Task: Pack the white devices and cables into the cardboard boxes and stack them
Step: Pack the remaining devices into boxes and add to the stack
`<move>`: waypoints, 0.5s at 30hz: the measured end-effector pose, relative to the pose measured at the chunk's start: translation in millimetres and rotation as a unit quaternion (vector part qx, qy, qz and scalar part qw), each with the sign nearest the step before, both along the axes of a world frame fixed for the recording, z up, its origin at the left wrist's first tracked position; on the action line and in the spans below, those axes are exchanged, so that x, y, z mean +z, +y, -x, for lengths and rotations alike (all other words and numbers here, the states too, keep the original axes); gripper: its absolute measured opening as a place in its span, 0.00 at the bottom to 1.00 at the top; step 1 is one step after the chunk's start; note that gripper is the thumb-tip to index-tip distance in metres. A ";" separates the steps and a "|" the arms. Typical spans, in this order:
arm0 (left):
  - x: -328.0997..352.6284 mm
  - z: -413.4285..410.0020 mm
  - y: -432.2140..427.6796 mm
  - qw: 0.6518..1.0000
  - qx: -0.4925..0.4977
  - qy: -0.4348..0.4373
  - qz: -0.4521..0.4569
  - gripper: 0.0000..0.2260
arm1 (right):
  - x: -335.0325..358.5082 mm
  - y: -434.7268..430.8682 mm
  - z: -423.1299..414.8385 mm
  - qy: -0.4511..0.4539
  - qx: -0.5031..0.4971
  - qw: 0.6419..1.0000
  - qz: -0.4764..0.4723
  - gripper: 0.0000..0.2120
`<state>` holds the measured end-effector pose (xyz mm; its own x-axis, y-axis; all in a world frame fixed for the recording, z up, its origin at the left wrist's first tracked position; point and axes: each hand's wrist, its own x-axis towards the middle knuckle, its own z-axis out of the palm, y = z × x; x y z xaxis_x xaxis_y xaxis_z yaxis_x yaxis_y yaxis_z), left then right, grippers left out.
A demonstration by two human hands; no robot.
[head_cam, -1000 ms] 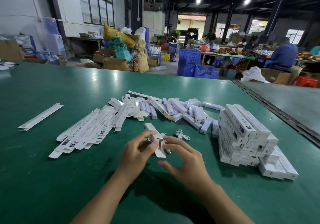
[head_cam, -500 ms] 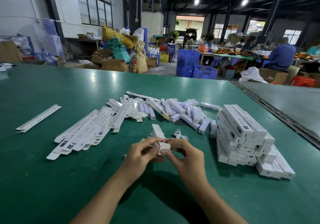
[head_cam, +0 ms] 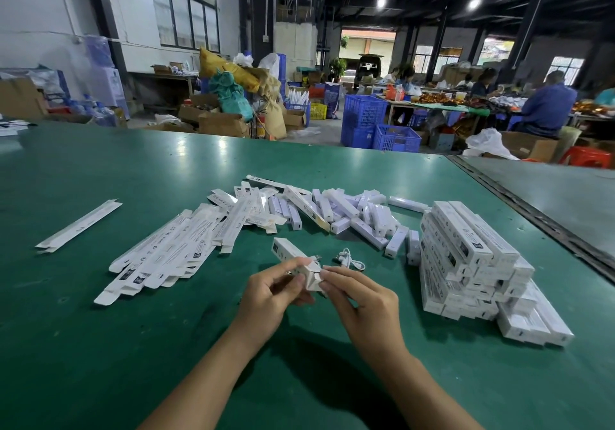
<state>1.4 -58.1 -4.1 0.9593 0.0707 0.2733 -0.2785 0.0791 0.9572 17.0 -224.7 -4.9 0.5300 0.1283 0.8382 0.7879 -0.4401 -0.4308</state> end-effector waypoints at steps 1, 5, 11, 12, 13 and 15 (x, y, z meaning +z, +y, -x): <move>-0.4 -0.1 0.4 1.000 -0.002 0.001 -0.002 0.17 | 0.2 -0.4 0.2 0.002 0.000 1.000 0.000 0.06; -2.1 -0.3 1.3 1.000 -0.004 0.007 -0.002 0.17 | 2.1 -1.5 0.4 0.010 0.006 1.000 0.011 0.05; -3.7 -1.7 0.8 0.999 0.017 0.011 -0.032 0.13 | 1.5 -6.1 -3.4 0.010 0.026 0.999 0.040 0.04; -4.2 -1.8 0.2 0.999 0.023 0.013 -0.037 0.12 | 1.2 -6.3 -4.4 0.011 0.027 0.999 0.043 0.04; -4.7 -1.7 0.0 0.999 0.024 0.015 -0.037 0.11 | 1.0 -6.4 -5.3 0.012 0.032 0.998 0.043 0.03; -4.7 -1.1 2.1 0.999 0.007 0.015 -0.036 0.13 | 0.3 -6.9 -6.6 0.025 0.050 0.998 0.040 0.02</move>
